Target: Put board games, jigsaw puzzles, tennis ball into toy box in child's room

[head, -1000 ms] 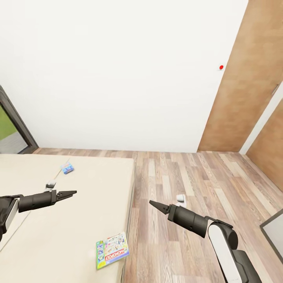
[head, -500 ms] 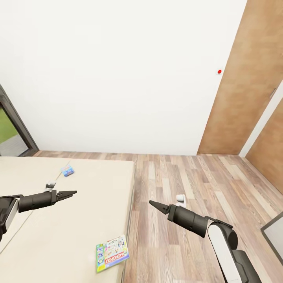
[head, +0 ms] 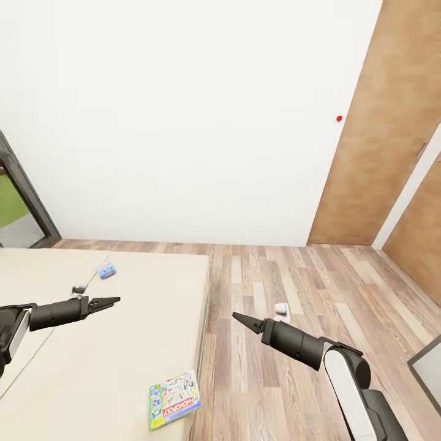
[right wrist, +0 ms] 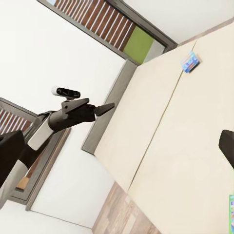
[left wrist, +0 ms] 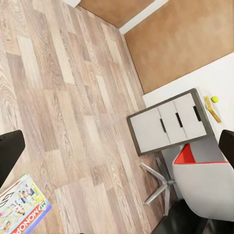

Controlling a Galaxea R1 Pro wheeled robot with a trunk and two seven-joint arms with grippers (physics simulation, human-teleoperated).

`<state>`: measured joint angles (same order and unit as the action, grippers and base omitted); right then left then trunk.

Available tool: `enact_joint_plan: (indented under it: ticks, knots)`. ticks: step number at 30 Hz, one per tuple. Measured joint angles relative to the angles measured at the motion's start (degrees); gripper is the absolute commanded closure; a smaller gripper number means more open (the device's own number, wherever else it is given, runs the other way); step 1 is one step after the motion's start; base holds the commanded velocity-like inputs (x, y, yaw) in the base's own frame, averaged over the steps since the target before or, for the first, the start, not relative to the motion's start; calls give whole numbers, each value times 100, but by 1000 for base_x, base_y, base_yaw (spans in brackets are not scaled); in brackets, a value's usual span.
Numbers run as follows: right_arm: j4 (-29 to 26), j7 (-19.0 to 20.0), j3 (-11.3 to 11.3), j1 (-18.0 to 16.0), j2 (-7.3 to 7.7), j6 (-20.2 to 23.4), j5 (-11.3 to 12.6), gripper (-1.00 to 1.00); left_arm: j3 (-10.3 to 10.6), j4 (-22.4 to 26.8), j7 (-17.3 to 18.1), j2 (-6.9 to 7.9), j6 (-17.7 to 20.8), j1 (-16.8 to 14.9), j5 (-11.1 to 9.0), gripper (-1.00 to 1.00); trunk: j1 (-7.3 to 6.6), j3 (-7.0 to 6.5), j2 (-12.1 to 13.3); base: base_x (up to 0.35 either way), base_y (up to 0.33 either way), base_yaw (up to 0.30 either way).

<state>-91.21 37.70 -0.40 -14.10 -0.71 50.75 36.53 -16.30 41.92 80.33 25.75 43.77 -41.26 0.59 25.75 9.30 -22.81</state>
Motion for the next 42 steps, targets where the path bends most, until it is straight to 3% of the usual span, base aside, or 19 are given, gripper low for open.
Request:
enact_joint_plan:
  ticks: [32,42]
  knots:
    - [0,0,2,0,-12,-3,1,-100,1,0,-4,-18,-6,0,4,-100,0,-301,1,0,0,3]
    - [0,0,-4,0,-12,-2,0,-100,8,0,-5,-18,-6,1,5,-100,0,-321,2,0,-77,41]
